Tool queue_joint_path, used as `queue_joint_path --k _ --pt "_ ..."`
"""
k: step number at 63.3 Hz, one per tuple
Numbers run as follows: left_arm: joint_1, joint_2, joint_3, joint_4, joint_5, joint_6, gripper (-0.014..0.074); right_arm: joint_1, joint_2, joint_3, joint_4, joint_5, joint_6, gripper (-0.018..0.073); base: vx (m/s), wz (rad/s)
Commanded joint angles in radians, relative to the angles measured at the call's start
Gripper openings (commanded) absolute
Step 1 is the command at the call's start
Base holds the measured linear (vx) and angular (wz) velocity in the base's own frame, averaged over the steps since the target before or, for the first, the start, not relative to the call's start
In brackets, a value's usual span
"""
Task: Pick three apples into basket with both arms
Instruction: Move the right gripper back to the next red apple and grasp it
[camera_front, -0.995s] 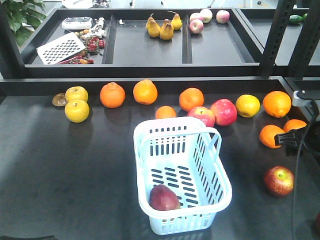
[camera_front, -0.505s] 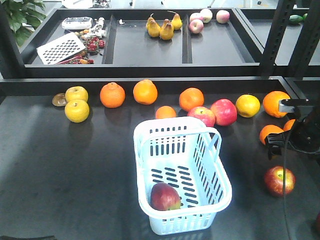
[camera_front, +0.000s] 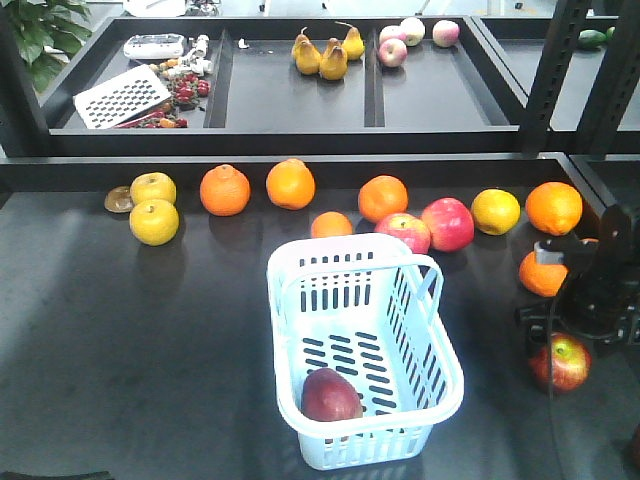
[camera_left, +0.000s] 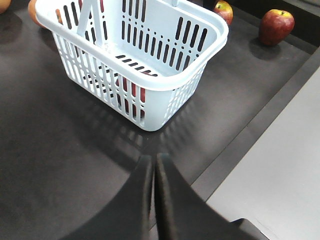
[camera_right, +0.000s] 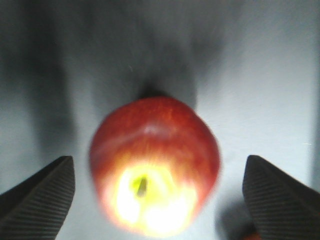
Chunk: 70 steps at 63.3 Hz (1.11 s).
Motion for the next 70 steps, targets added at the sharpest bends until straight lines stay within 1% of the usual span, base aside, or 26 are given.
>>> queue_joint_path --k 1,6,10,13,17,20,30,36,45,54,64,69,70 --pt "0.001 0.003 -0.025 -0.038 -0.045 -0.007 -0.0006 -0.007 -0.023 -0.028 -0.024 -0.021 -0.015 0.0630 0.00 0.00" --pt "0.001 0.003 -0.025 -0.038 -0.045 -0.007 -0.0006 -0.007 -0.015 -0.028 -0.025 -0.022 -0.019 0.0616 0.00 0.00" --pt "0.001 0.003 -0.025 -0.038 -0.045 -0.007 -0.0006 -0.007 -0.015 -0.028 -0.022 -0.022 -0.029 0.0587 0.00 0.00" --pt "0.001 0.003 -0.025 -0.038 -0.045 -0.007 -0.0006 -0.007 -0.019 -0.028 -0.021 -0.015 -0.030 0.0553 0.00 0.00" --pt "0.001 0.003 -0.025 -0.038 -0.045 -0.007 -0.0006 -0.007 -0.027 -0.028 -0.018 -0.001 -0.035 0.0481 0.00 0.00" --pt "0.001 0.003 -0.025 -0.038 -0.045 -0.007 -0.0006 -0.007 -0.039 -0.028 -0.011 0.013 -0.043 0.0417 0.00 0.00" --pt "0.001 0.003 -0.025 -0.038 -0.045 -0.007 -0.0006 -0.007 -0.134 -0.028 0.016 0.057 -0.056 0.0132 0.00 0.00" --pt "0.001 0.003 -0.025 -0.038 -0.045 -0.007 -0.0006 -0.007 -0.225 -0.023 0.059 0.097 -0.105 -0.0017 0.00 0.00" --pt "0.001 0.003 -0.025 -0.038 -0.045 -0.007 -0.0006 -0.007 -0.372 -0.023 0.163 0.213 -0.210 -0.0009 0.00 0.00" --pt "0.001 0.003 -0.025 -0.038 -0.045 -0.007 -0.0006 -0.007 -0.531 0.000 0.295 0.279 -0.268 -0.0007 0.00 0.00" --pt "0.001 0.003 -0.025 -0.038 -0.045 -0.007 -0.0006 -0.007 -0.725 0.138 0.474 0.286 -0.353 -0.0006 0.00 0.00" --pt "0.001 0.003 -0.025 -0.038 -0.045 -0.007 -0.0006 -0.006 -0.812 0.230 0.570 0.287 -0.431 -0.0004 0.00 0.00" --pt "0.001 0.003 -0.025 -0.038 -0.045 -0.007 -0.0006 -0.006 -0.827 0.247 0.602 0.288 -0.446 -0.0004 0.00 0.00"
